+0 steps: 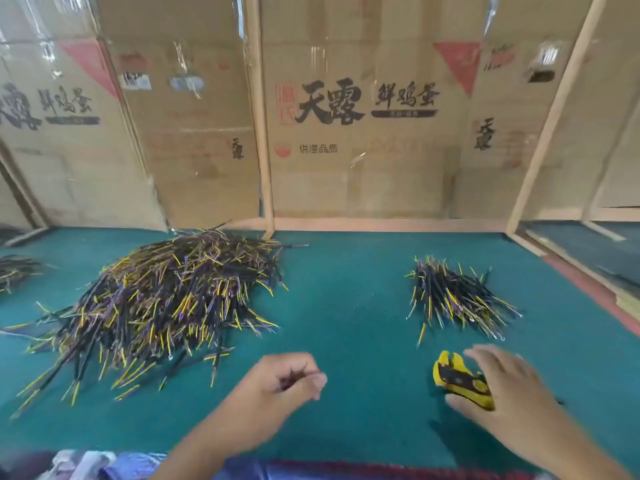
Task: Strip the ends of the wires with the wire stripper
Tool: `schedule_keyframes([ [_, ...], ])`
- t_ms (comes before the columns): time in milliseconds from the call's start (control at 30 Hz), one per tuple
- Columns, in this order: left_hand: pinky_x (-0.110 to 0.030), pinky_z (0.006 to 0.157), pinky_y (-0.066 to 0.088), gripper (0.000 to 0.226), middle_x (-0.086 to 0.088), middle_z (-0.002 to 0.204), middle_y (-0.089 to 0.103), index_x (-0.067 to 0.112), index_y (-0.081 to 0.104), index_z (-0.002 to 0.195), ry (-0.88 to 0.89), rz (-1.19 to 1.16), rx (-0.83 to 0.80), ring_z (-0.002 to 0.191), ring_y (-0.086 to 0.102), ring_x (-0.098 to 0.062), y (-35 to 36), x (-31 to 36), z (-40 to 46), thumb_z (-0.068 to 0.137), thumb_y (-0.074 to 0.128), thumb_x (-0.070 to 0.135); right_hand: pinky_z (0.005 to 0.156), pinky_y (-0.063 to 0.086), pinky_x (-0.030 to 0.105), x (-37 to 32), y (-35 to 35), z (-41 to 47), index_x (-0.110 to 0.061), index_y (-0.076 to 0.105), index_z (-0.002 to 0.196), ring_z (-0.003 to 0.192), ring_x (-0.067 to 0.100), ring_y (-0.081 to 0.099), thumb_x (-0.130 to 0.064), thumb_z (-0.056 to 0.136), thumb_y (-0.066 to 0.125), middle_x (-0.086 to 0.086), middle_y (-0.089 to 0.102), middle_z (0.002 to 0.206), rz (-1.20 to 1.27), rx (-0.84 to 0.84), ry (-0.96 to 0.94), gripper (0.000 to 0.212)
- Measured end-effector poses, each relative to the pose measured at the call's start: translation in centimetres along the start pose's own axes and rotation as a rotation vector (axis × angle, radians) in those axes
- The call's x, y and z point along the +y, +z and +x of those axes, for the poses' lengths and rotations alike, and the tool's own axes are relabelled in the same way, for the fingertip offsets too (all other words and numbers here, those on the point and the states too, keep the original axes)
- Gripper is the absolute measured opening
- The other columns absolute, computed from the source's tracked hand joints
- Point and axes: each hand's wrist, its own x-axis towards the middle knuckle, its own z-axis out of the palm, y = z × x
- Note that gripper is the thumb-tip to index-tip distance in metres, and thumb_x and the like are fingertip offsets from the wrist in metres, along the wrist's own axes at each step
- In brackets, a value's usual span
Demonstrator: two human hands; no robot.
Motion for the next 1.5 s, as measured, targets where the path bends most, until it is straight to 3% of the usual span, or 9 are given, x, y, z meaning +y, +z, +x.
schedule_keyframes([
  [67,-0.015,0.05,0.025,0.027,0.012,0.057,0.04,0.02,0.059,0.069,0.005,-0.036,-0.018,0.052,0.031,-0.002,0.5,-0.7,1.9,0.093,0.059,0.033,0.122,0.019,0.036,0.6,0.8,0.4,-0.029,0.02,0.152,0.143,0.014,0.032,-0.092,0.073,0.009,-0.009,0.032,0.155,-0.109,-0.031,0.03,0.102],
  [167,-0.021,0.05,0.024,0.027,0.009,0.056,0.038,0.022,0.058,0.067,-0.09,-0.256,-0.017,0.053,0.028,-0.01,0.6,-2.9,5.9,0.088,0.062,0.039,0.114,0.034,0.033,0.6,1.2,1.1,-0.03,0.033,0.146,0.129,0.011,0.047,-0.085,0.073,0.001,-0.011,0.046,0.141,-0.206,0.006,0.013,0.097],
  [267,-0.021,0.047,0.021,0.025,0.005,0.054,0.034,0.019,0.057,0.067,-0.143,-0.466,-0.009,0.049,0.022,-0.012,0.0,-5.1,10.1,0.085,0.064,0.033,0.07,0.058,0.044,0.1,1.5,2.2,-0.012,0.071,0.105,0.081,0.026,0.068,-0.077,0.092,0.006,0.001,0.064,0.091,-0.177,0.104,-0.127,0.093],
  [367,-0.022,0.046,0.018,0.019,0.004,0.057,0.032,0.019,0.056,0.07,-0.201,-0.723,0.034,0.049,0.022,-0.012,-1.1,-6.7,14.4,0.083,0.065,0.03,0.045,0.053,0.04,-2.2,1.1,3.8,-0.004,0.072,0.082,0.058,0.031,0.066,-0.07,0.098,0.015,0.006,0.064,0.073,-0.08,0.277,-0.163,0.089],
  [567,-0.019,0.042,0.021,0.015,0.004,0.056,0.032,0.019,0.057,0.07,-0.24,-0.859,0.194,0.045,0.023,-0.01,-2.8,-10.3,18.7,0.081,0.063,0.028,0.076,0.042,0.032,-9.0,-0.1,12.0,-0.022,0.06,0.108,0.096,0.017,0.053,-0.07,0.09,0.028,-0.009,0.053,0.098,0.206,0.137,-0.254,0.06],
  [767,-0.024,0.043,0.017,0.029,0.002,0.057,0.033,0.016,0.057,0.069,-0.213,-0.89,0.429,0.047,0.025,-0.012,-6.5,-12.0,20.5,0.097,0.047,0.015,0.08,0.037,0.026,-14.0,2.4,18.4,-0.021,0.05,0.112,0.107,0.015,0.049,-0.069,0.096,0.028,-0.006,0.048,0.108,-0.039,0.007,-0.252,0.055],
  [1033,-0.025,0.049,0.029,0.028,0.005,0.057,0.045,0.014,0.056,0.068,-0.28,0.076,0.6,0.048,0.034,-0.009,-7.0,-14.2,19.9,0.096,0.054,0.013,0.094,0.036,0.027,-13.5,4.9,19.1,-0.025,0.049,0.123,0.112,0.015,0.046,-0.075,0.093,0.026,-0.007,0.05,0.116,-0.124,-0.022,-0.324,0.062],
  [1333,-0.037,0.088,0.04,0.02,-0.004,0.11,0.062,0.015,0.055,0.111,-0.252,1.284,0.485,0.108,0.053,-0.027,-8.4,-11.8,19.0,0.097,0.047,0.026,0.098,0.038,0.029,-12.6,4.5,18.5,-0.033,0.043,0.134,0.117,0.012,0.047,-0.076,0.091,0.03,-0.014,0.052,0.122,0.014,0.012,-0.299,0.063],
  [1500,-0.044,0.078,0.044,0.016,-0.017,0.096,0.065,0.005,0.065,0.096,-0.219,1.532,0.657,0.095,0.059,-0.037,-13.6,-9.2,19.1,0.084,0.058,0.014,0.1,0.038,0.031,-12.6,4.4,18.3,-0.033,0.042,0.135,0.118,0.013,0.048,-0.076,0.092,0.024,-0.013,0.052,0.122,-0.038,-0.014,-0.281,0.062],
])
